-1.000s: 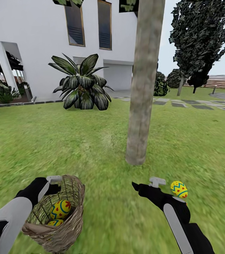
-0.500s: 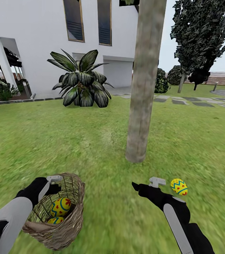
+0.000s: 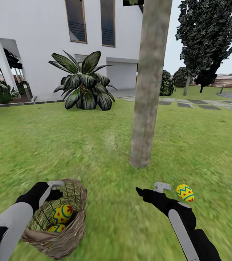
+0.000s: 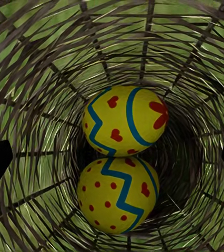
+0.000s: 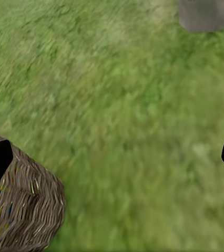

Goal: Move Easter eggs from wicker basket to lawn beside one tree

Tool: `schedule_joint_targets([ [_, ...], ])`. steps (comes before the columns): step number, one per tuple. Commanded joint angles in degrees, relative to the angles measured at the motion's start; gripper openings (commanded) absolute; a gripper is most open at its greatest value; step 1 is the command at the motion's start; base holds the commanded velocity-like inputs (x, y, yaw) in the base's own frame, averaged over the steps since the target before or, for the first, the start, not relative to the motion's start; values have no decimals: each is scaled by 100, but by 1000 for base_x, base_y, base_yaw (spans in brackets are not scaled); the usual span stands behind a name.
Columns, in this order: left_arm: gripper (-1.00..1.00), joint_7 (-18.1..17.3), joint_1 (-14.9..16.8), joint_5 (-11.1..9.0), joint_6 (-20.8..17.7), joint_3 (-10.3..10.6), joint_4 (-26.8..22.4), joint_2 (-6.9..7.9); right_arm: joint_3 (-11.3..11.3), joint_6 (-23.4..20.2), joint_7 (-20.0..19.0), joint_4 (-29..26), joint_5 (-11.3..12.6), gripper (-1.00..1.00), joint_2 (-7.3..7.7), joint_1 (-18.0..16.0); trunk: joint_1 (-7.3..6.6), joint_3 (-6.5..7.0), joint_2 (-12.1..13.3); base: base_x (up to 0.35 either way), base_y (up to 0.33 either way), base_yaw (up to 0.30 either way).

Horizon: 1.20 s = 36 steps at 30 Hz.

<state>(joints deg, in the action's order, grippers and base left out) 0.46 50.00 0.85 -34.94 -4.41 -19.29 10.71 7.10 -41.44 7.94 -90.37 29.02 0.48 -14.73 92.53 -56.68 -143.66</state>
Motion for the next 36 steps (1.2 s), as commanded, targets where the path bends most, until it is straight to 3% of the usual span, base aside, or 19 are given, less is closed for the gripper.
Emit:
schedule_joint_targets([
  [1,100,2,1,6,-63,-45,-9,1,10,-14,58,-7,60,100,5,-4,-1,-6,-2,16,0,0],
  [11,100,6,16,1,-677,-51,-19,10,10,-14,55,-7,60,100,5,-4,-1,-6,-2,5,0,0],
  [36,100,-2,28,-2,-1347,-60,-11,-2,2,-14,50,-7,69,100,12,-4,-1,-6,-2,65,0,0],
])
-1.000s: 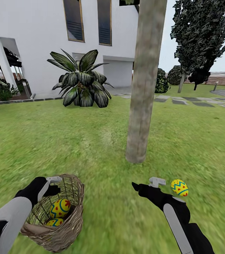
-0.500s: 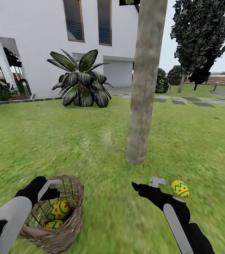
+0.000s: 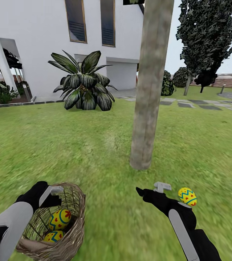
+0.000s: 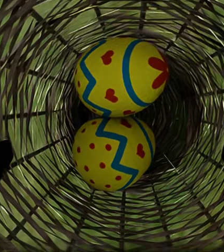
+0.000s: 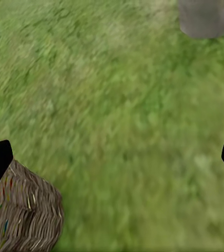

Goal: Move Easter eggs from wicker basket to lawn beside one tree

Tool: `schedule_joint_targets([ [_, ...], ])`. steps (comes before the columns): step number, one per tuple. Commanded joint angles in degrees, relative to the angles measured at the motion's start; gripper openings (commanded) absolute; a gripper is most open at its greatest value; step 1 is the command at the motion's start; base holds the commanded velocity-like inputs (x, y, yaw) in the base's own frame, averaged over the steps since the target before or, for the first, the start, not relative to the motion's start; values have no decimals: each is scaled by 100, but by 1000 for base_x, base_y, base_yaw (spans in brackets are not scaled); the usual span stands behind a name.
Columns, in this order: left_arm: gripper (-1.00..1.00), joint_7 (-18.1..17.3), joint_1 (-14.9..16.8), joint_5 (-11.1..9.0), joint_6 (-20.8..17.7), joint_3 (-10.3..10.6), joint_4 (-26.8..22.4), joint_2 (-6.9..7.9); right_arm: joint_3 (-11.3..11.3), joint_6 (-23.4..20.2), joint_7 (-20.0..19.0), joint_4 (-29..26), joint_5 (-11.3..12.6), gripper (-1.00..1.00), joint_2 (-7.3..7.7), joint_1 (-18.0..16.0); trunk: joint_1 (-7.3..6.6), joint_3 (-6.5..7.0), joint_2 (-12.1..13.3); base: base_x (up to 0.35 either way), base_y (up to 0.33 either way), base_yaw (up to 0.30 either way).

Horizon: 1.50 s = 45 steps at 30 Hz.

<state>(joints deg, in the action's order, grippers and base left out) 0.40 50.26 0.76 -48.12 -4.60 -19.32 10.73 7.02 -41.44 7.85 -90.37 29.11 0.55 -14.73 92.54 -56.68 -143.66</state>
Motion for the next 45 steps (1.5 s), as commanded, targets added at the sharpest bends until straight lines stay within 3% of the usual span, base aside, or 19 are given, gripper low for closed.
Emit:
schedule_joint_targets([
  [1,100,4,2,6,-47,-41,-9,-3,10,-14,59,-7,60,100,5,-4,-1,-6,-2,5,0,0],
  [43,100,8,2,19,-344,-33,7,-35,11,-14,57,-7,60,100,4,-4,-1,-6,-2,10,10,0],
  [45,100,15,2,15,-341,-31,6,-35,10,-14,58,-7,60,100,5,-4,4,-50,-5,0,0,0],
])
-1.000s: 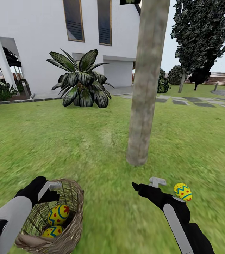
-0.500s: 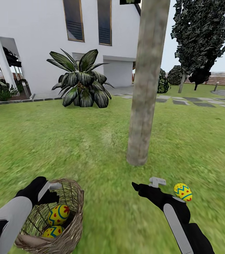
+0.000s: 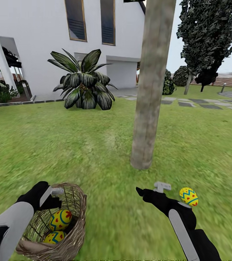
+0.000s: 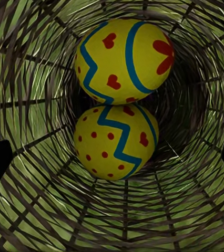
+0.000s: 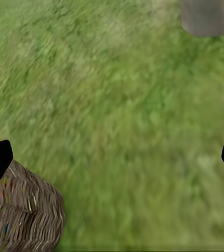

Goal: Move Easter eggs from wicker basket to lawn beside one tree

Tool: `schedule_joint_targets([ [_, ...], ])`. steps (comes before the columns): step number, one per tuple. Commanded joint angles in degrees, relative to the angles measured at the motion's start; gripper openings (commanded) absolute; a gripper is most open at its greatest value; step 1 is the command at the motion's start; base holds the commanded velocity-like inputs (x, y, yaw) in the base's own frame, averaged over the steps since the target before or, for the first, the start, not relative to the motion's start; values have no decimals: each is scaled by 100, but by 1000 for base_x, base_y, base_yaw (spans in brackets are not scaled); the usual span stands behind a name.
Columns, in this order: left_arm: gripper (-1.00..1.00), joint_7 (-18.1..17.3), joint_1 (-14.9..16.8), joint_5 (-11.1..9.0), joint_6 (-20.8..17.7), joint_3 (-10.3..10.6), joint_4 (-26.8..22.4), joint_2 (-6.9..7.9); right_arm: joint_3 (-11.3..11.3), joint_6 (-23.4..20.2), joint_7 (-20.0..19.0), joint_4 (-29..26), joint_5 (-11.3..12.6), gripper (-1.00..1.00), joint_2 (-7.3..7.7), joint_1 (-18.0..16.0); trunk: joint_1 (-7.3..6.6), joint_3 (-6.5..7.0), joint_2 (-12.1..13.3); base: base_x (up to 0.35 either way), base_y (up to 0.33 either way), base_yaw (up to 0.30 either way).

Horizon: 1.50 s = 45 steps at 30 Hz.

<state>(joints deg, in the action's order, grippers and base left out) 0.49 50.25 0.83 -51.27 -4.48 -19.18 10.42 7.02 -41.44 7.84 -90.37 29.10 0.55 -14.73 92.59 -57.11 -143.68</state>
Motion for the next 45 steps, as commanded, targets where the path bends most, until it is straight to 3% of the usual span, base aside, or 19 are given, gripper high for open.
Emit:
schedule_joint_targets([
  [1,100,7,2,8,-26,-41,-9,-4,10,-13,59,-7,61,100,5,-4,1,-29,-4,0,0,0],
  [35,100,12,-7,22,409,-1,-41,-14,13,-13,57,-7,61,100,-2,-4,89,-782,-50,0,0,0],
  [42,100,13,-7,23,423,0,-41,-17,11,-13,58,-7,58,100,-2,-4,89,-782,-50,0,0,0],
  [45,100,15,-7,23,424,0,-41,-18,14,-13,58,-7,60,100,-2,-4,96,-848,-54,0,0,0],
])
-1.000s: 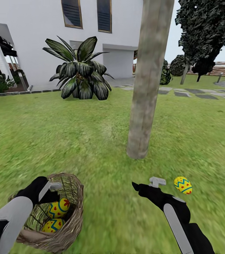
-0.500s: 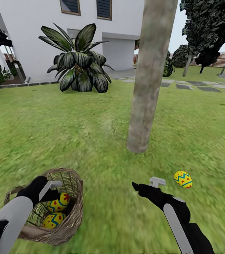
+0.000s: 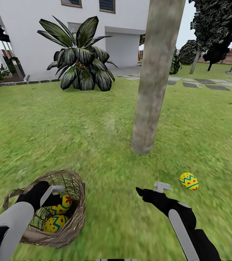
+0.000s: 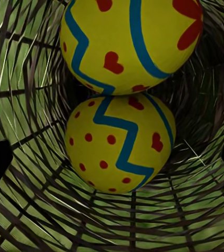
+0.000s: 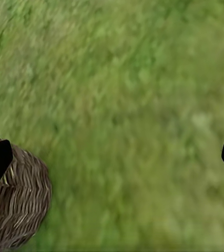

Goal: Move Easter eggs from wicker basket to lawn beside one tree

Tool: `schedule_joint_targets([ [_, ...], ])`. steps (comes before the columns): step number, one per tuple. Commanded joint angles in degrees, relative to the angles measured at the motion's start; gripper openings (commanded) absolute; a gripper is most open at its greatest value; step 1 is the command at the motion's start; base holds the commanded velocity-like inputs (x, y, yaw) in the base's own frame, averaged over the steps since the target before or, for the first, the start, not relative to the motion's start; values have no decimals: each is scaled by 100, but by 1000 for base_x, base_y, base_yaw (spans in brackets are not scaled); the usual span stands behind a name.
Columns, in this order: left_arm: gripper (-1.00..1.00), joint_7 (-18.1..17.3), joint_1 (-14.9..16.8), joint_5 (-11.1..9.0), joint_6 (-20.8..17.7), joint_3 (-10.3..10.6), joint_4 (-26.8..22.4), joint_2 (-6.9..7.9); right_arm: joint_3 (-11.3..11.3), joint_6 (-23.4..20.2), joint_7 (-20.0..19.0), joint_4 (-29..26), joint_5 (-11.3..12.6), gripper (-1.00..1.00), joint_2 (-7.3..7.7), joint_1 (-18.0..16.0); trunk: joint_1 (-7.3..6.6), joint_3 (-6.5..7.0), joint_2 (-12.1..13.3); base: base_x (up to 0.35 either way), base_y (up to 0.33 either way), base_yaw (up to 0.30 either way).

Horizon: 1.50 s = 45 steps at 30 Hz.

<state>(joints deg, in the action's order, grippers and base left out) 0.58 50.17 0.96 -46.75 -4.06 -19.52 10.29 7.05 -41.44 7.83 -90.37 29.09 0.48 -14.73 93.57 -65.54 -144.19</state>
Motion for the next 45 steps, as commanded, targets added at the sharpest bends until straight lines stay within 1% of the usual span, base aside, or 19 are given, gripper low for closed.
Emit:
schedule_joint_targets([
  [1,100,5,2,9,-28,-42,-8,-3,12,-13,59,-7,59,100,5,-4,1,-28,-4,0,0,0],
  [2,100,5,2,9,-28,-42,-8,-2,13,-13,58,-7,60,100,5,-4,4,-50,-5,0,0,0],
  [23,100,12,2,9,-36,-46,-25,-9,42,40,8,-25,70,100,-6,-4,4,-57,-5,0,0,0],
  [38,100,12,0,9,-36,-51,-35,-9,33,39,8,-24,79,100,-4,-4,4,-185,-5,0,0,0],
  [45,100,18,-13,9,-36,-48,-210,-6,33,39,8,-24,79,100,-4,-4,4,-250,-5,0,0,0],
])
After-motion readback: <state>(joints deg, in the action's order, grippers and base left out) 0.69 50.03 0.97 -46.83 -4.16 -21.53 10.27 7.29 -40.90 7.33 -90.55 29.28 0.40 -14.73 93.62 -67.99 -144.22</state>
